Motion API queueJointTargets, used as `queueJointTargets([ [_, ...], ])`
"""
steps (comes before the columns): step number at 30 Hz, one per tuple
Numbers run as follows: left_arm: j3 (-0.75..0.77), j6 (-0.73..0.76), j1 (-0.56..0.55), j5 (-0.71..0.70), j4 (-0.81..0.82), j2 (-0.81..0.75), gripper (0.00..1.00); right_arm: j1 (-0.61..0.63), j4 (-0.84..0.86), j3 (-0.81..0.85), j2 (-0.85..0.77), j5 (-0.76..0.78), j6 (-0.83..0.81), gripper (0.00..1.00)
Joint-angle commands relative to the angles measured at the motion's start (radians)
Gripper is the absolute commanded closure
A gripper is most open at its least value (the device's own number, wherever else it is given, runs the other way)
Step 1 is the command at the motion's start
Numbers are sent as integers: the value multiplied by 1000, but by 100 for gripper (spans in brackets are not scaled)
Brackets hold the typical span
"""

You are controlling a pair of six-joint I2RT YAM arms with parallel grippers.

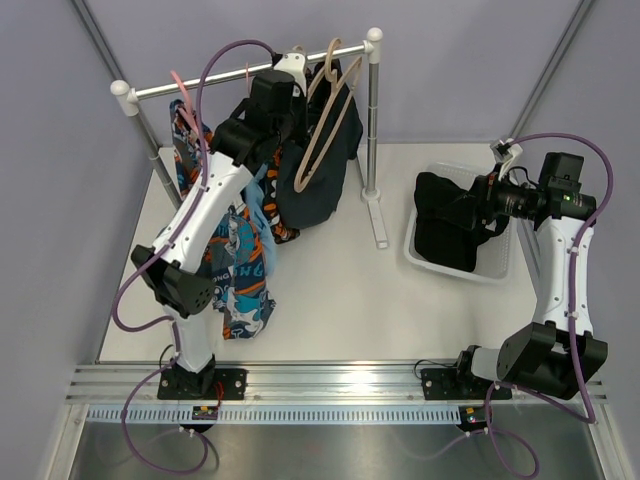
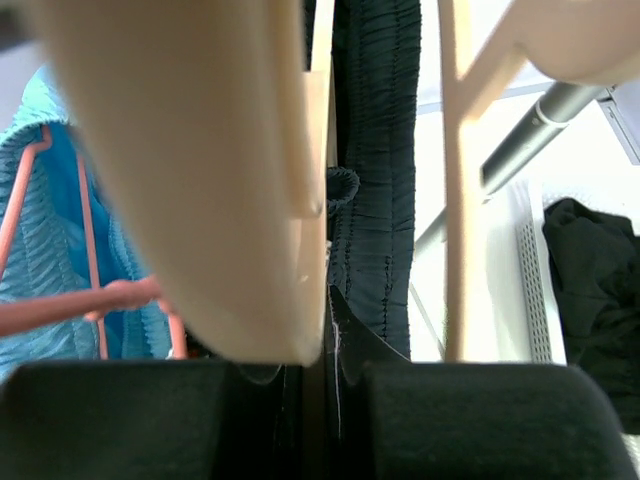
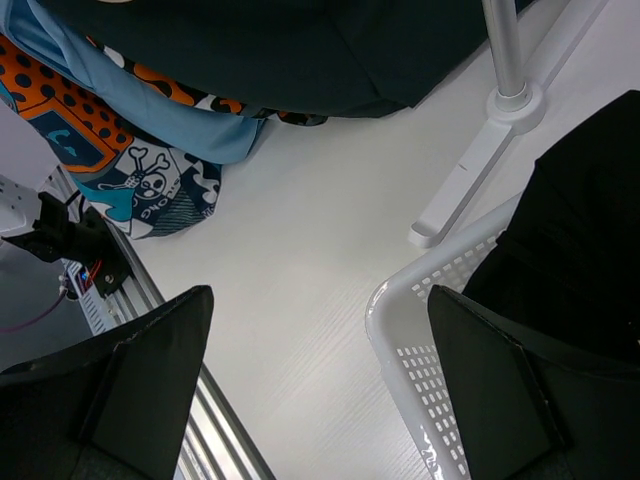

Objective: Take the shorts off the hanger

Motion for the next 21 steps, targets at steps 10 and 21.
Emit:
queueJointTargets([
  [10,-194,3,-12,-3,132,-250,100,7,-47,-19,-26,-37,-57,3],
  [21,-418,-16,-20,87,143,-369,100,30,-139,-13,-17,-33,-158,3],
])
